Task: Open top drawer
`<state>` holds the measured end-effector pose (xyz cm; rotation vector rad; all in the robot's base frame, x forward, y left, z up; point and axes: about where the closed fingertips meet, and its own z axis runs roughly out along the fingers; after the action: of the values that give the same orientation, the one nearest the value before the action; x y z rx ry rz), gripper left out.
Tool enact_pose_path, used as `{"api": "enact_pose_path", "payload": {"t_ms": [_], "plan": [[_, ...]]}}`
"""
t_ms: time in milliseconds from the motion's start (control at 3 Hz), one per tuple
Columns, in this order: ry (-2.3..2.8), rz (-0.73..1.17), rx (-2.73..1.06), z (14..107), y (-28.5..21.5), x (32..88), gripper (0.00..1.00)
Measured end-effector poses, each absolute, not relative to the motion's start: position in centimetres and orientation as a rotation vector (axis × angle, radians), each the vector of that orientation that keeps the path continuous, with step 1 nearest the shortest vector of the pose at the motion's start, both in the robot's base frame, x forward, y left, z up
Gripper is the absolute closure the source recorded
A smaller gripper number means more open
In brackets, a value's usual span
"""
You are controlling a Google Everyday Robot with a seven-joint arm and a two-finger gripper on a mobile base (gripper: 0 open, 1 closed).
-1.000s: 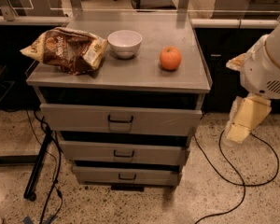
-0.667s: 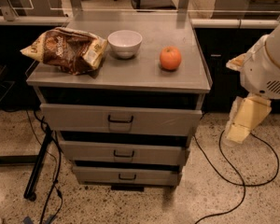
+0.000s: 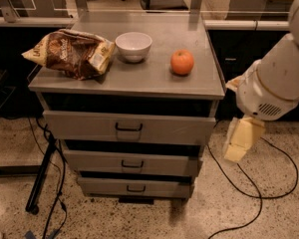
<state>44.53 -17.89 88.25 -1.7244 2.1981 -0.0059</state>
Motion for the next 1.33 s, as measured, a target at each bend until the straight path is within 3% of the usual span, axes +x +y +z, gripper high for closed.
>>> {"api": "enact_pose_path", "payload": {"t_ms": [1333], "plan": [[2.227, 0.173, -1.722, 80.9, -14.0, 45.4, 0.00]]}}
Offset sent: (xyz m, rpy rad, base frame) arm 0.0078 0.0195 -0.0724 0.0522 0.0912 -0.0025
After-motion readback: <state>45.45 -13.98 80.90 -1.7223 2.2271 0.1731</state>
